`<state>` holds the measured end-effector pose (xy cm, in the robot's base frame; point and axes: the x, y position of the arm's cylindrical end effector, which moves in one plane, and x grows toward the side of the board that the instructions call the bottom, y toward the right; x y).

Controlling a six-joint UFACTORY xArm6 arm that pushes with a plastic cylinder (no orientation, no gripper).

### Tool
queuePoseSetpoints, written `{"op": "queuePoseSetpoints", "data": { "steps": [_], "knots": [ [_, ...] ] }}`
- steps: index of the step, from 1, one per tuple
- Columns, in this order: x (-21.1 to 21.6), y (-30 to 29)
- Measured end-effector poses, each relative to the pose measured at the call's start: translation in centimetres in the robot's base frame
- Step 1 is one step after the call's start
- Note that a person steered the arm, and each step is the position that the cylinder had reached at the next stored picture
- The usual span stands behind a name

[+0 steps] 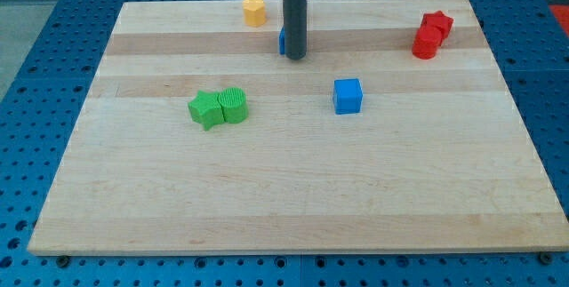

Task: Push the blue cube to the blue triangle

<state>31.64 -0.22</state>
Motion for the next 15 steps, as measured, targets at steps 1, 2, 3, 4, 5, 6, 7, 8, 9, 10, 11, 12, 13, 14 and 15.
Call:
{"op": "queuePoseSetpoints", "data": {
  "steps": [1, 2, 3, 4, 5, 6, 7, 8, 9, 10, 11, 12, 13, 14, 15],
  "knots": [
    [-1.8, -0.5],
    [-3.4, -1.6],
    [-4.1, -2.5],
    [-1.7, -2.5],
    [3.5, -2.5],
    [8.9, -2.4],
    [14.3, -0.9],
    [16.4, 3.0],
    [15.5, 7.0],
    [12.4, 8.2],
    [9.5, 8.2],
    [6.7, 8.2],
    [4.4, 7.5],
    [3.7, 5.0],
    [3.7, 2.6]
  ]
}}
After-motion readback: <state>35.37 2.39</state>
